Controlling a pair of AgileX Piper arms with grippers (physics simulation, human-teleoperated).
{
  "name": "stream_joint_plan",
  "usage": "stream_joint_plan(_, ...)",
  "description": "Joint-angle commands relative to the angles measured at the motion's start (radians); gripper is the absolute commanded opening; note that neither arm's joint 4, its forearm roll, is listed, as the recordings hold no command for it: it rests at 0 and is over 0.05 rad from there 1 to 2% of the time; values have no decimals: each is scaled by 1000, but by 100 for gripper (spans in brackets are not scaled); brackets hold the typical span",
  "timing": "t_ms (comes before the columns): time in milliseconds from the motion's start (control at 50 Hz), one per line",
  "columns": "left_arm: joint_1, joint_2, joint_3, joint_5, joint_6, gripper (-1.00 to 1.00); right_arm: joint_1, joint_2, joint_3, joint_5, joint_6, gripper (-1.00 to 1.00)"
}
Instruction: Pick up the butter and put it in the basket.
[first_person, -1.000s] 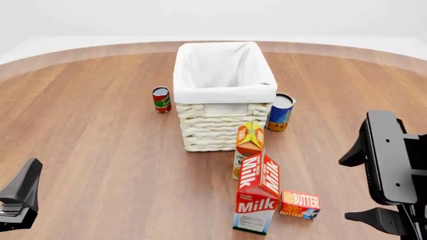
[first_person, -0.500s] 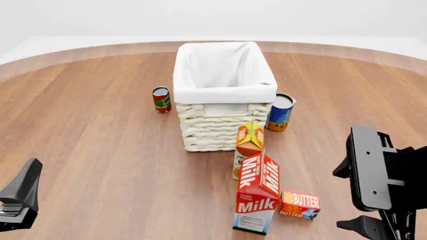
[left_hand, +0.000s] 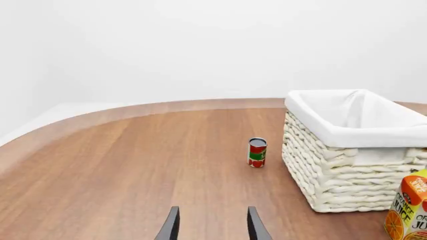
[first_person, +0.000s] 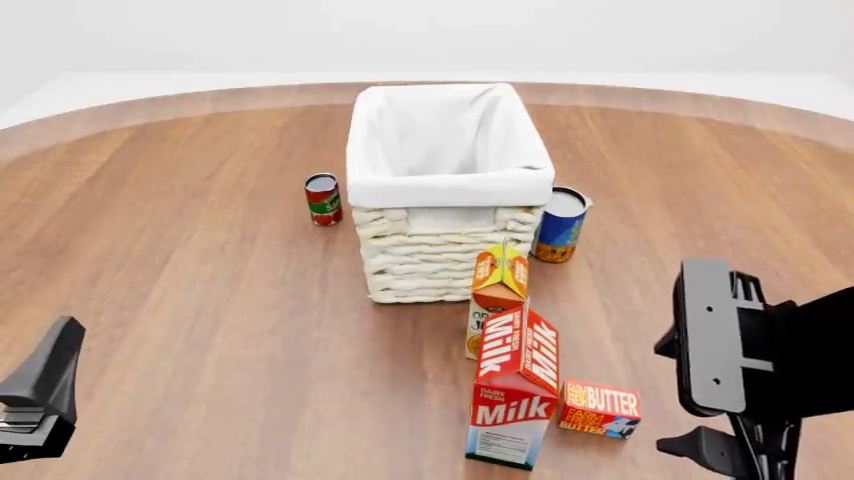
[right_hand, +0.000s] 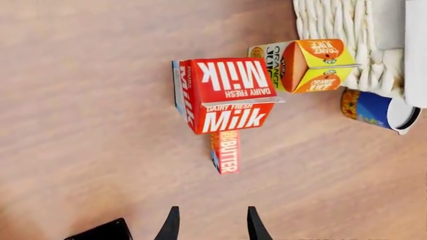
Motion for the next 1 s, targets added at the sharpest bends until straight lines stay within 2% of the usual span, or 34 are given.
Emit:
stream_joint_plan(20,0,0,0,0,0,100,-37,31,-7,-44,-9,100)
stream_joint_plan(1000,0,0,0,0,0,100,-47,142,105,-273,38,100)
